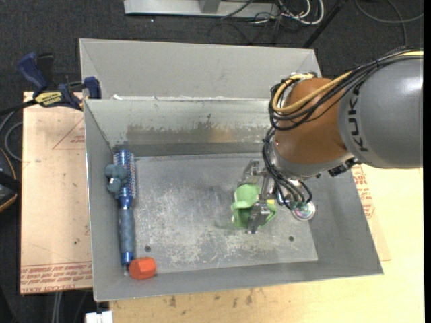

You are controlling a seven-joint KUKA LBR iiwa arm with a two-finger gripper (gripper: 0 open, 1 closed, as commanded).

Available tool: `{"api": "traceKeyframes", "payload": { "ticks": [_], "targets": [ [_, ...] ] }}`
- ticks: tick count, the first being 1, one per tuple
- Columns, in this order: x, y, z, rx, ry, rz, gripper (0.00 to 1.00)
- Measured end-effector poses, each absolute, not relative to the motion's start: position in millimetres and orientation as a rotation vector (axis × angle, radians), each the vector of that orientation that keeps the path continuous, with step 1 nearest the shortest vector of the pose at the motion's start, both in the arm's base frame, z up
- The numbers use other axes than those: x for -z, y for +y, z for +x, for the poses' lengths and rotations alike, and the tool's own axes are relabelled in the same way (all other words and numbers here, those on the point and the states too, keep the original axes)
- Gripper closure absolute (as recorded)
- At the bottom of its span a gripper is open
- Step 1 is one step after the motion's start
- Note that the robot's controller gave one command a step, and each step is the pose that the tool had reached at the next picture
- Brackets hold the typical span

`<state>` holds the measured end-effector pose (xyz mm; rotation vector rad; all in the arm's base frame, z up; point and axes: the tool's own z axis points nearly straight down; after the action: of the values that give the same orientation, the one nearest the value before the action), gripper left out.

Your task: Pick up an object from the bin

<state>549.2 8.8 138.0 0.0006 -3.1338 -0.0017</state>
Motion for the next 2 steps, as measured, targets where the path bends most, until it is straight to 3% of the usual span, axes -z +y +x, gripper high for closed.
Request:
{"api": "traceKeyframes", "payload": {
  "ticks": [1, 2],
  "targets": [
    [-74.5, 7.4, 553.0, 0.006, -3.142, -0.204, 0.00],
    [-77.4, 8.0, 554.7, 0.003, -3.138, -0.201, 0.00]
  ]
}}
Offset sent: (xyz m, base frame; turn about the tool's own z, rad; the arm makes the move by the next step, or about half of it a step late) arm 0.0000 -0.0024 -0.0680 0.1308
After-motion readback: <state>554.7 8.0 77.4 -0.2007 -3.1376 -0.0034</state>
